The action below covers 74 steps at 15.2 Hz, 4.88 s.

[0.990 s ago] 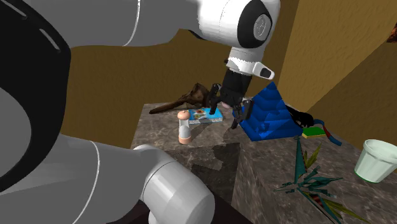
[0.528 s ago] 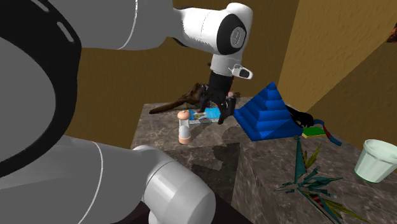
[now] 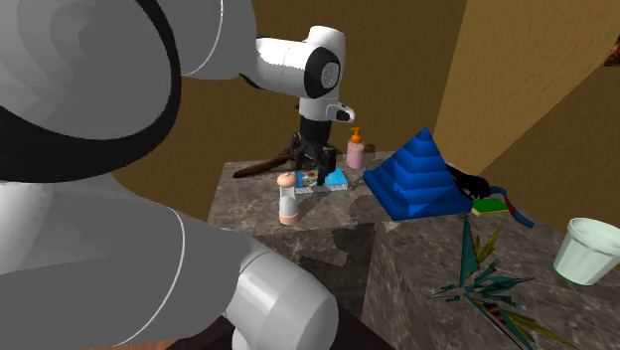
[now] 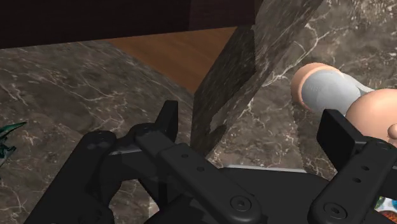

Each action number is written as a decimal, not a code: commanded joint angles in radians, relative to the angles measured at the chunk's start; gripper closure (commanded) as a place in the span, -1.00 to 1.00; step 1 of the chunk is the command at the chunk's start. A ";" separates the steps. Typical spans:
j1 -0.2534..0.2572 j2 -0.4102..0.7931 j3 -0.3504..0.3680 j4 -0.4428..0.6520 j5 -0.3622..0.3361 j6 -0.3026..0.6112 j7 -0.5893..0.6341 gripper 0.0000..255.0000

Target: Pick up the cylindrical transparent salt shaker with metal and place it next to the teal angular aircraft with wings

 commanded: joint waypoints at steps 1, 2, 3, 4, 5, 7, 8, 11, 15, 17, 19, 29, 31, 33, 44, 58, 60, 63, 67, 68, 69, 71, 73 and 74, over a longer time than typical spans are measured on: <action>0.002 0.057 0.055 0.015 0.011 0.074 0.050 -1.00; 0.003 0.082 0.082 0.025 0.012 0.104 0.077 -1.00; 0.003 0.109 0.108 0.036 0.012 0.133 0.104 -1.00; 0.001 0.136 0.136 0.048 0.009 0.162 0.132 -1.00; -0.002 0.165 0.163 0.063 0.004 0.190 0.161 -1.00; -0.011 0.227 0.218 0.095 -0.016 0.244 0.222 -1.00; -0.017 0.260 0.246 0.113 -0.031 0.270 0.255 -1.00; -0.043 0.368 0.331 0.176 -0.099 0.341 0.366 -1.00; -0.051 0.418 0.359 0.170 -0.131 0.399 0.403 -1.00; -0.054 0.434 0.366 0.155 -0.139 0.428 0.410 -1.00; -0.057 0.452 0.373 0.142 -0.148 0.457 0.418 -1.00; -0.058 0.458 0.375 0.138 -0.151 0.466 0.420 1.00; -0.058 0.457 0.375 0.138 -0.151 0.466 0.420 1.00; -0.058 0.457 0.374 0.137 -0.151 0.466 0.420 1.00; -0.052 0.406 0.353 0.194 -0.128 0.364 0.398 1.00; -0.050 0.347 0.315 0.336 -0.113 0.169 0.379 1.00; -0.051 0.342 0.311 0.359 -0.114 0.141 0.378 1.00; -0.052 0.338 0.305 0.396 -0.115 0.101 0.377 1.00; -0.054 0.336 0.298 0.447 -0.118 0.047 0.377 1.00; -0.055 0.336 0.297 0.461 -0.119 0.034 0.377 1.00; -0.056 0.336 0.296 0.474 -0.120 0.020 0.378 1.00; -0.057 0.338 0.293 0.502 -0.122 -0.006 0.378 1.00; -0.059 0.340 0.291 0.531 -0.124 -0.033 0.380 1.00; -0.060 0.342 0.290 0.546 -0.126 -0.046 0.380 1.00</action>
